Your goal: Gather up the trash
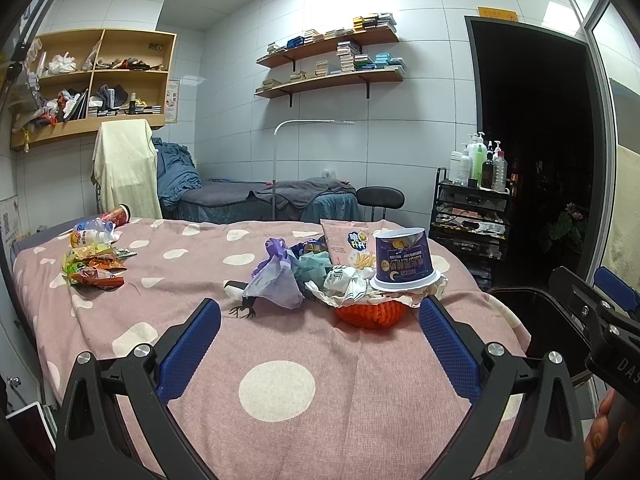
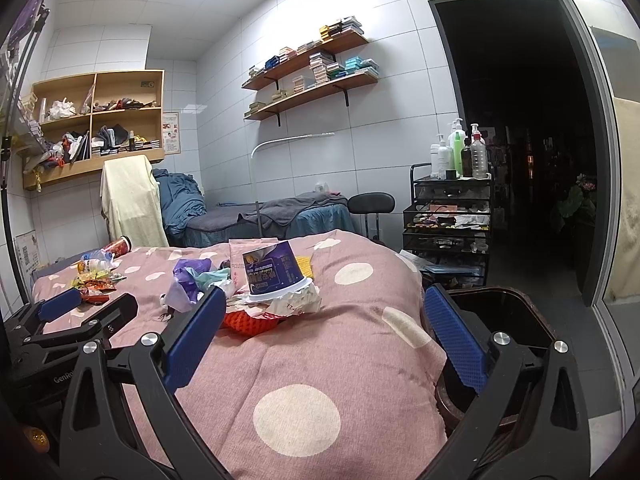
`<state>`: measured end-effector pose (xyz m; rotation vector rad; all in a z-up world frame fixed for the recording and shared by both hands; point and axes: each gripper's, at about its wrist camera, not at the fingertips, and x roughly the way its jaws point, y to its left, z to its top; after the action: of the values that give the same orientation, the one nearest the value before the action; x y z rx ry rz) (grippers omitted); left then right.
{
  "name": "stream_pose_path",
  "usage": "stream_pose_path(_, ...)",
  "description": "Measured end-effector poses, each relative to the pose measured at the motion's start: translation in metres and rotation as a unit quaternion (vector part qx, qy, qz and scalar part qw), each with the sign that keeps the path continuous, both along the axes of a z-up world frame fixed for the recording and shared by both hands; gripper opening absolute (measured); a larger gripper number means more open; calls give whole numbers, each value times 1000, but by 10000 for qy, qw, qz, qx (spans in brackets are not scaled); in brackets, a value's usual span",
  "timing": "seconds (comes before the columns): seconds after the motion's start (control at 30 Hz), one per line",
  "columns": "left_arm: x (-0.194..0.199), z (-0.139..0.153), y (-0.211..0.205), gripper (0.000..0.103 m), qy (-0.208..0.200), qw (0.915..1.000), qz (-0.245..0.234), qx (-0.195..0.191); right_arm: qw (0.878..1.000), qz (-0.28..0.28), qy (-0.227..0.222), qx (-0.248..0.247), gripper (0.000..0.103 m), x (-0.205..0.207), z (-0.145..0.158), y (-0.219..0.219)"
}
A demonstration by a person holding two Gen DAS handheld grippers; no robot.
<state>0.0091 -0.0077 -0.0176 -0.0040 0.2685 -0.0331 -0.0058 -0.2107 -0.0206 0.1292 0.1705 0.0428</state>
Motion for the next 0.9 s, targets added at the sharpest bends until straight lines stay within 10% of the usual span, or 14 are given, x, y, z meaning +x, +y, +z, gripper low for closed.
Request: stream_pose_path(0.9,37,-21,9,98,1172,9929,-213,5,9961,177,855,-150,98,40,-14,7)
